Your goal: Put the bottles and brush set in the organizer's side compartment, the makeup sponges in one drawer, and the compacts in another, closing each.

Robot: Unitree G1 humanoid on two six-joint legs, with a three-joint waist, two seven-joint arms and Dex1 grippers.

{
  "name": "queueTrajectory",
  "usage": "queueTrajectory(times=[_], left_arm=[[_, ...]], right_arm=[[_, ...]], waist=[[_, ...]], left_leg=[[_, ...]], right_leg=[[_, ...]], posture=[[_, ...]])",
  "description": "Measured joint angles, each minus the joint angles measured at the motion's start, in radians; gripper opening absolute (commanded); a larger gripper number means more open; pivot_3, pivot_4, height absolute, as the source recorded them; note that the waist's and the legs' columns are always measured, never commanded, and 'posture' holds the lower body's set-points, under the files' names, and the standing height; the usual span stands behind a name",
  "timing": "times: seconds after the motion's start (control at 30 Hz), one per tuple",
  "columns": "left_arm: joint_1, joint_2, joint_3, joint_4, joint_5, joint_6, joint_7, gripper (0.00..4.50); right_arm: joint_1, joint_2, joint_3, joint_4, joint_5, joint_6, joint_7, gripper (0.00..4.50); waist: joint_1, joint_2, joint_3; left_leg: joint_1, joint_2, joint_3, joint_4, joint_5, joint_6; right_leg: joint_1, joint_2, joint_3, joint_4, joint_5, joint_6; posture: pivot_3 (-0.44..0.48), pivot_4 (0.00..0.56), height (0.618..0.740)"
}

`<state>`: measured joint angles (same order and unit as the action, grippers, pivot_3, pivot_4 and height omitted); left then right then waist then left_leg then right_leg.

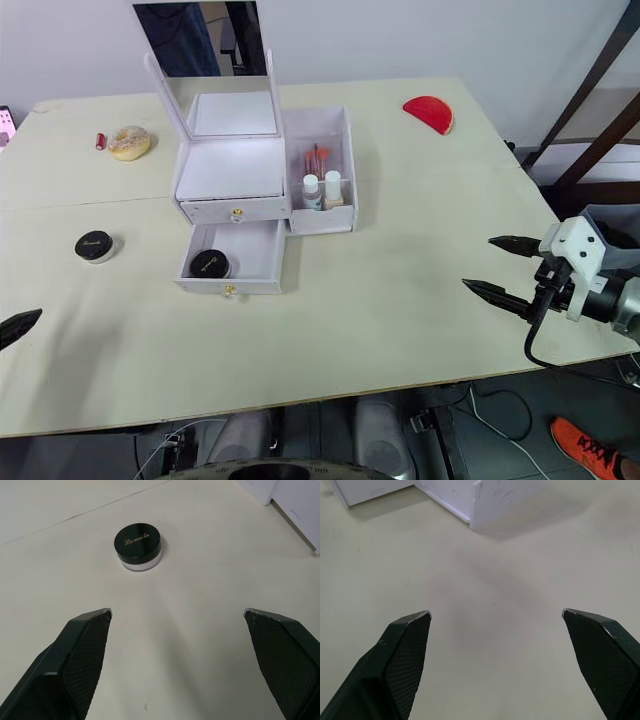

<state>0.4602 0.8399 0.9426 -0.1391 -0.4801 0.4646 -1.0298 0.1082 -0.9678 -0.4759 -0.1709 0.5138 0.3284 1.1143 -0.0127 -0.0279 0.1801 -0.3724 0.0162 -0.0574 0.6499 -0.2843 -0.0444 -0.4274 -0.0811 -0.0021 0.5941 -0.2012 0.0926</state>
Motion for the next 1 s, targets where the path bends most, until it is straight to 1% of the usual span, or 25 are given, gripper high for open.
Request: queueTrajectory(times=[0.17, 0.23, 0.33, 0.37, 0.4, 0.47, 0.57, 0.63, 0.7, 0.77, 0.83, 0.9, 1.0], left_arm=[[-0.004, 0.0, -0.019, -0.032, -0.004, 0.007, 0.009, 4.45], [-0.007, -0.008, -0.032, -0.083, -0.014, 0.024, 0.023, 4.45], [-0.028, -0.052, -0.074, -0.187, -0.035, 0.061, 0.086, 4.45], [-0.037, -0.077, -0.086, -0.229, -0.042, 0.083, 0.125, 4.45], [-0.051, -0.123, -0.111, -0.296, -0.051, 0.124, 0.196, 4.45], [-0.084, -0.187, -0.153, -0.39, -0.072, 0.201, 0.311, 4.45], [-0.125, -0.252, -0.183, -0.465, -0.071, 0.3, 0.477, 4.45], [-0.176, -0.274, -0.187, -0.471, -0.041, 0.368, 0.599, 4.45], [-0.235, -0.277, -0.2, -0.467, -0.008, 0.444, 0.704, 4.45], [-0.299, -0.277, -0.21, -0.459, -0.001, 0.516, 0.772, 4.45], [-0.353, -0.274, -0.224, -0.443, -0.002, 0.563, 0.801, 4.45], [-0.43, -0.264, -0.262, -0.394, 0.006, 0.607, 0.836, 4.45], [-0.53, -0.23, -0.323, -0.261, 0.05, 0.626, 0.873, 4.45]], right_arm=[[-0.013, 0.0, 0.008, -0.009, 0.0, 0.007, -0.011, 4.5], [-0.035, 0.0, 0.031, -0.042, 0.002, 0.022, -0.023, 4.5], [-0.093, 0.014, 0.087, -0.11, 0.019, 0.059, -0.052, 4.5], [-0.122, 0.023, 0.116, -0.133, 0.024, 0.077, -0.067, 4.5], [-0.174, 0.05, 0.158, -0.175, 0.035, 0.105, -0.095, 4.5], [-0.243, 0.079, 0.233, -0.243, 0.06, 0.146, -0.123, 4.5], [-0.321, 0.098, 0.316, -0.307, 0.085, 0.199, -0.144, 4.5], [-0.372, 0.115, 0.37, -0.337, 0.094, 0.231, -0.151, 4.5], [-0.414, 0.123, 0.411, -0.359, 0.103, 0.256, -0.154, 4.5], [-0.447, 0.123, 0.427, -0.37, 0.106, 0.273, -0.155, 4.5], [-0.468, 0.124, 0.435, -0.377, 0.111, 0.279, -0.156, 4.5], [-0.484, 0.127, 0.451, -0.381, 0.113, 0.285, -0.158, 4.5], [-0.489, 0.134, 0.469, -0.39, 0.116, 0.296, -0.165, 4.5]], waist=[[-0.001, 0.0, 0.0], [0.0, 0.0, 0.0], [-0.003, 0.001, 0.0], [-0.004, 0.001, 0.0], [-0.008, 0.001, 0.0], [-0.004, 0.0, 0.0], [0.002, 0.0, -0.001], [0.005, 0.0, -0.001], [0.005, 0.0, -0.001], [0.005, -0.001, -0.001], [0.003, -0.002, -0.002], [0.004, -0.003, -0.002], [0.001, -0.003, -0.002]], left_leg=[[0.0, 0.0, 0.0, -0.001, 0.0, 0.0], [0.0, 0.0, 0.0, -0.001, 0.0, 0.0], [0.001, 0.0, 0.0, 0.0, 0.0, 0.0], [0.001, 0.0, 0.0, 0.0, 0.0, 0.0], [0.001, 0.0, 0.0, 0.0, 0.0, 0.0], [0.001, 0.0, -0.001, 0.0, 0.0, 0.0], [0.001, 0.0, -0.002, 0.0, 0.0, 0.0], [0.001, 0.0, -0.003, 0.0, 0.0, 0.0], [0.001, -0.001, -0.003, 0.001, 0.0, 0.0], [0.001, -0.001, -0.003, 0.002, 0.0, 0.0], [0.001, -0.001, -0.003, 0.003, 0.0, 0.0], [0.001, -0.001, -0.003, 0.002, 0.0, 0.0], [0.002, -0.001, -0.004, 0.002, 0.0, 0.001]], right_leg=[[0.0, 0.0, 0.0, 0.0, 0.0, 0.0], [0.0, 0.0, 0.0, 0.0, 0.0, 0.0], [0.0, 0.0, 0.0, 0.001, 0.0, 0.0], [0.0, 0.001, 0.0, 0.001, 0.0, 0.0], [0.001, 0.001, 0.001, 0.001, 0.0, 0.0], [0.001, 0.001, 0.001, 0.002, 0.001, 0.0], [0.001, 0.002, 0.0, 0.003, 0.002, -0.002], [0.001, 0.002, 0.0, 0.003, 0.003, -0.004], [0.002, 0.002, 0.0, 0.003, 0.003, -0.004], [0.003, 0.002, 0.0, 0.003, 0.003, -0.004], [0.003, 0.002, 0.0, 0.003, 0.003, -0.004], [0.003, 0.002, 0.0, 0.003, 0.003, -0.004], [0.003, 0.003, 0.0, 0.004, 0.003, -0.004]], posture=[[0.0, 0.15, 0.739], [0.0, 0.15, 0.739], [0.0, 0.15, 0.739], [0.0, 0.15, 0.739], [0.0, 0.15, 0.739], [0.0, 0.15, 0.739], [0.0, 0.15, 0.739], [0.0, 0.15, 0.739], [0.0, 0.15, 0.739], [0.0, 0.15, 0.739], [0.0, 0.15, 0.739], [0.0, 0.15, 0.739], [0.0, 0.15, 0.739]])
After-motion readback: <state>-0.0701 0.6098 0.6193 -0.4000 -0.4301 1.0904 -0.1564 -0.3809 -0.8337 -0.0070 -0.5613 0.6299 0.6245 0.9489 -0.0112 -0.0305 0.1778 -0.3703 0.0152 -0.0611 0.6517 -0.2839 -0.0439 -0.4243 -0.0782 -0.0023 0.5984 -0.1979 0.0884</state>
